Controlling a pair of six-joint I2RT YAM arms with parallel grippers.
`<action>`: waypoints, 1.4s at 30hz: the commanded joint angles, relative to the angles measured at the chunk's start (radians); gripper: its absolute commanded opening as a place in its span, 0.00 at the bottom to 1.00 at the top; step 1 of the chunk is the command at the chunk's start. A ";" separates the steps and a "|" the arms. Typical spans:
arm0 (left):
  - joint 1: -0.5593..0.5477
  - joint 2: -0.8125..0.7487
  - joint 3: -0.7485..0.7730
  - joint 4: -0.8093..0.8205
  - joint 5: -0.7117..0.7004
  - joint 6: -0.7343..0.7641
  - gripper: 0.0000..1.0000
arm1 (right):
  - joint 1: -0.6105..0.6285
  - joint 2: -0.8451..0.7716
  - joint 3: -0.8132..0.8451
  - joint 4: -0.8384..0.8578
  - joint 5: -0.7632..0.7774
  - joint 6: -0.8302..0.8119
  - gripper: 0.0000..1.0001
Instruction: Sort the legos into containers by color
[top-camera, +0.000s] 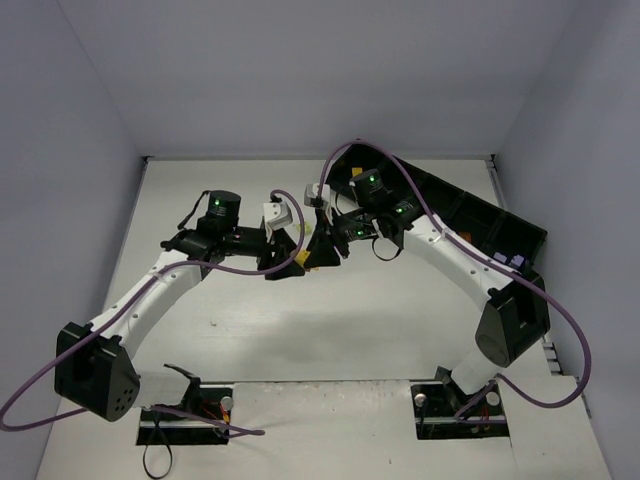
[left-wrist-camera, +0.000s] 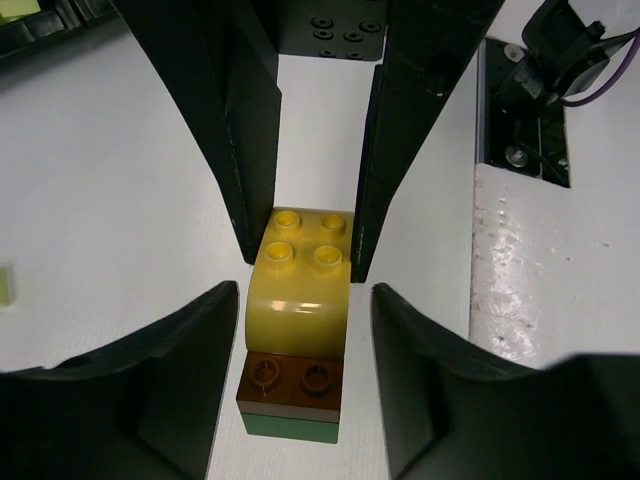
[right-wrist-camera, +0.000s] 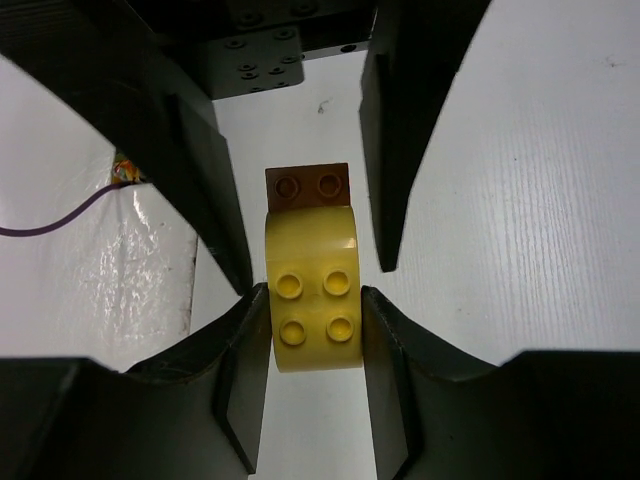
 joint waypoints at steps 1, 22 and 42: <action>-0.001 -0.024 0.046 0.019 -0.002 0.047 0.55 | 0.003 -0.010 0.043 0.029 0.006 -0.001 0.00; 0.028 -0.013 0.025 0.033 0.004 0.046 0.39 | -0.018 -0.015 0.070 0.030 -0.025 0.003 0.00; 0.031 -0.007 -0.050 0.136 0.033 -0.060 0.00 | -0.053 -0.038 0.079 0.053 -0.011 0.021 0.00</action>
